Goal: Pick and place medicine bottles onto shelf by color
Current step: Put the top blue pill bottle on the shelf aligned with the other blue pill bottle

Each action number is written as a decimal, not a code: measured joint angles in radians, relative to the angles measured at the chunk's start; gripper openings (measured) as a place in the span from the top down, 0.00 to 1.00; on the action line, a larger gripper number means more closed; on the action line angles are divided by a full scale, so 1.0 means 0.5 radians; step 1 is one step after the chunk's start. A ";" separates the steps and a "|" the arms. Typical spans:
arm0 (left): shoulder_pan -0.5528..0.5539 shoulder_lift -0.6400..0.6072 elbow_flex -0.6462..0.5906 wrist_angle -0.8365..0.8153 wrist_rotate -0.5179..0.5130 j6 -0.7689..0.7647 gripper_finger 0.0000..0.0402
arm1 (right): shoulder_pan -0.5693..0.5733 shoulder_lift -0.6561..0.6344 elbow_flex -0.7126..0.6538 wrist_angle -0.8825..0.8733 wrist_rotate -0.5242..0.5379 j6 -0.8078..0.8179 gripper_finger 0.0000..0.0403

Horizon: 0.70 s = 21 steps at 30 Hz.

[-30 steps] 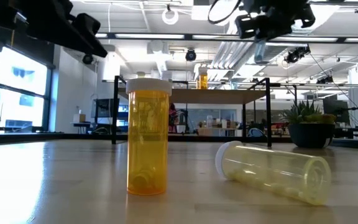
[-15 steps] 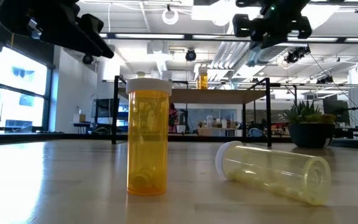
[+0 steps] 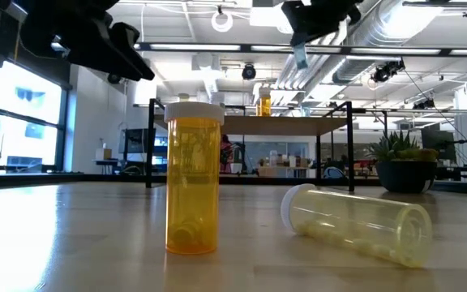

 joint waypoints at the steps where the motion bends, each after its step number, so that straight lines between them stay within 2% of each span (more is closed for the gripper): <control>1: 0.015 0.000 0.000 0.000 -0.002 0.000 0.52 | -0.019 -0.036 0.000 0.024 -0.018 -0.070 0.76; 5: 0.068 0.000 0.000 0.000 -0.002 0.000 0.52 | -0.081 -0.175 0.001 0.039 -0.100 -0.263 0.76; 8: 0.105 0.000 0.000 0.000 -0.002 0.000 0.52 | -0.119 -0.286 -0.020 -0.001 -0.101 -0.288 0.76; 13: 0.163 0.000 0.000 0.001 -0.002 0.000 0.52 | -0.200 -0.511 -0.350 0.125 -0.230 -0.179 0.76; 16: 0.198 0.000 0.000 0.000 -0.002 0.000 0.52 | -0.241 -0.621 -0.658 0.514 -0.394 -0.211 0.76; 21: 0.249 0.000 0.000 0.001 -0.002 0.014 0.52 | -0.322 -0.659 -1.059 1.269 -0.702 -0.505 0.76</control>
